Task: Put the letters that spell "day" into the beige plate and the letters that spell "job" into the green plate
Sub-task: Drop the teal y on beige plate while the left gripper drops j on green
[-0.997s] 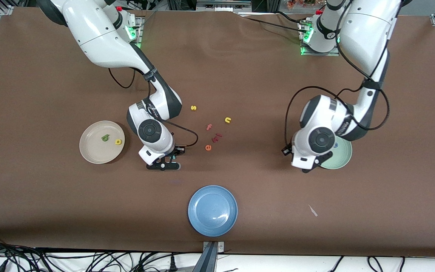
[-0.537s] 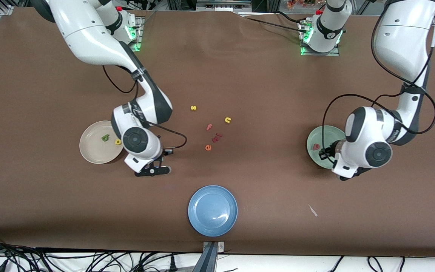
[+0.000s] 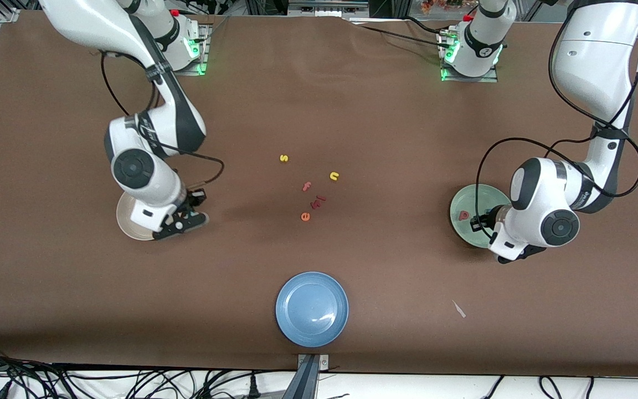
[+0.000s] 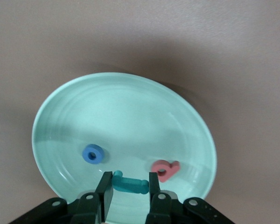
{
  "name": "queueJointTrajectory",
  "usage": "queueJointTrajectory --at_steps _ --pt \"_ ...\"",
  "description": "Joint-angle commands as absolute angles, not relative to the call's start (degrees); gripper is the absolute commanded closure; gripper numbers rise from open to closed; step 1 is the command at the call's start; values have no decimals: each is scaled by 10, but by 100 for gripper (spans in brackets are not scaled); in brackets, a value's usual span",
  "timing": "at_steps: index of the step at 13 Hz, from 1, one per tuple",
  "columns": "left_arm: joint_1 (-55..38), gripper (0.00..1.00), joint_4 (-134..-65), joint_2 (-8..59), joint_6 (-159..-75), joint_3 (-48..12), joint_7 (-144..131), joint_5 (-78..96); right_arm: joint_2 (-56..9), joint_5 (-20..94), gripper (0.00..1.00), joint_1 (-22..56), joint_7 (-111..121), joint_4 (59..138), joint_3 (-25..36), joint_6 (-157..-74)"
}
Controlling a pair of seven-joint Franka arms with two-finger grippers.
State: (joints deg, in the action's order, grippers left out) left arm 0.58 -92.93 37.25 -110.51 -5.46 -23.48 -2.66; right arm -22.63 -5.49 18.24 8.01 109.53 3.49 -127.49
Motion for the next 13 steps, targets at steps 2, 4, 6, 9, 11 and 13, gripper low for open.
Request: queueJointTrajectory --at_steps 2,4,6,9,11,13 --pt "23 0 -928 388 -1101 -59 -197 -25 -168 -55 100 184 180 1208 100 -1332" --pt "22 0 -925 388 -1100 -59 -196 -18 -188 -45 54 174 175 1204 102 -1328" --pt "22 0 -919 381 -1098 -60 -200 -18 -197 -27 0 169 175 1186 100 -1317" --pt "17 0 -879 366 -1034 -61 -200 -18 -217 -6 0 174 137 1079 95 -1186" --pt "14 0 -833 346 -955 -73 -197 -18 -232 7 0 179 87 1008 91 -1102" --pt "18 0 -789 311 -878 -85 -197 -18 -231 7 0 181 38 958 90 -1036"
